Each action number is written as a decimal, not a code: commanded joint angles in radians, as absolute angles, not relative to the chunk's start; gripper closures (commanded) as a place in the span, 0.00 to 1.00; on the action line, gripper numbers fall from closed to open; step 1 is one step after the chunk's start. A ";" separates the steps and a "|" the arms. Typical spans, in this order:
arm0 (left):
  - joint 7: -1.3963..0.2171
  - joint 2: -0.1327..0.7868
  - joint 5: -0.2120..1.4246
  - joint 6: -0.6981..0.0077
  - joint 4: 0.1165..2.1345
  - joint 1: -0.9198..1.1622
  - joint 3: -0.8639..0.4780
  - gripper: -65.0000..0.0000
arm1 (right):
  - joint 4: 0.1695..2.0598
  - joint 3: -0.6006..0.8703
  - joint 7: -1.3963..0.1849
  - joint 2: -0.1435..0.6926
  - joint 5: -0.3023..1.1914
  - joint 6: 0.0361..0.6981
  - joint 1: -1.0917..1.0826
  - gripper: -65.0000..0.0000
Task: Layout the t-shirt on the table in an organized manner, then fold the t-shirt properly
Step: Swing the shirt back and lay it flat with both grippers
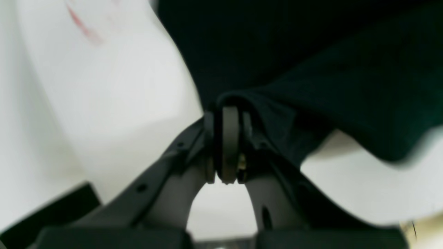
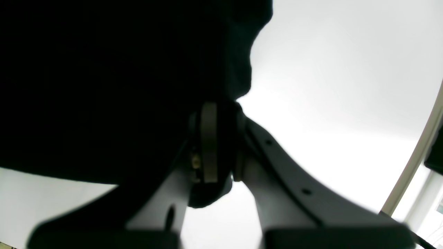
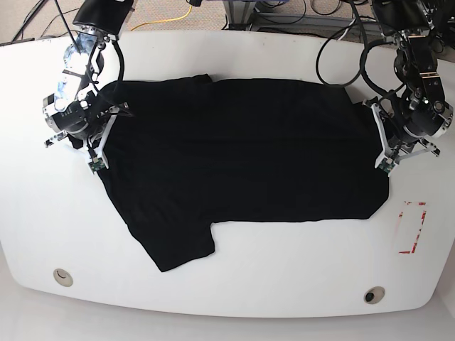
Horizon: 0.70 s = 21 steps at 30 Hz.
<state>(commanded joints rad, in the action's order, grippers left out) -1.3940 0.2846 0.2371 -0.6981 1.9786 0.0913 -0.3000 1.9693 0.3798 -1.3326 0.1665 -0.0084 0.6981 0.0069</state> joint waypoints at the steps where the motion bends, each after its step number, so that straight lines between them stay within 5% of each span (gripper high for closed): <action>1: -1.386 0.286 0.237 -0.698 1.979 0.117 -0.300 0.99 | 1.969 0.380 -1.333 0.168 -0.008 0.698 0.008 0.97; 12: -1.369 0.352 0.237 -0.698 1.974 0.240 -0.308 0.99 | 1.966 0.380 -1.330 0.174 -0.008 0.698 0.073 0.95; 19: -1.369 0.364 0.236 -0.698 1.971 0.243 -0.375 0.99 | 1.966 0.387 -1.328 0.176 -0.010 0.698 0.077 0.48; 21: -1.369 0.374 0.236 -0.698 1.971 0.243 -0.394 0.91 | 1.966 0.387 -1.328 0.179 -0.012 0.698 0.077 0.33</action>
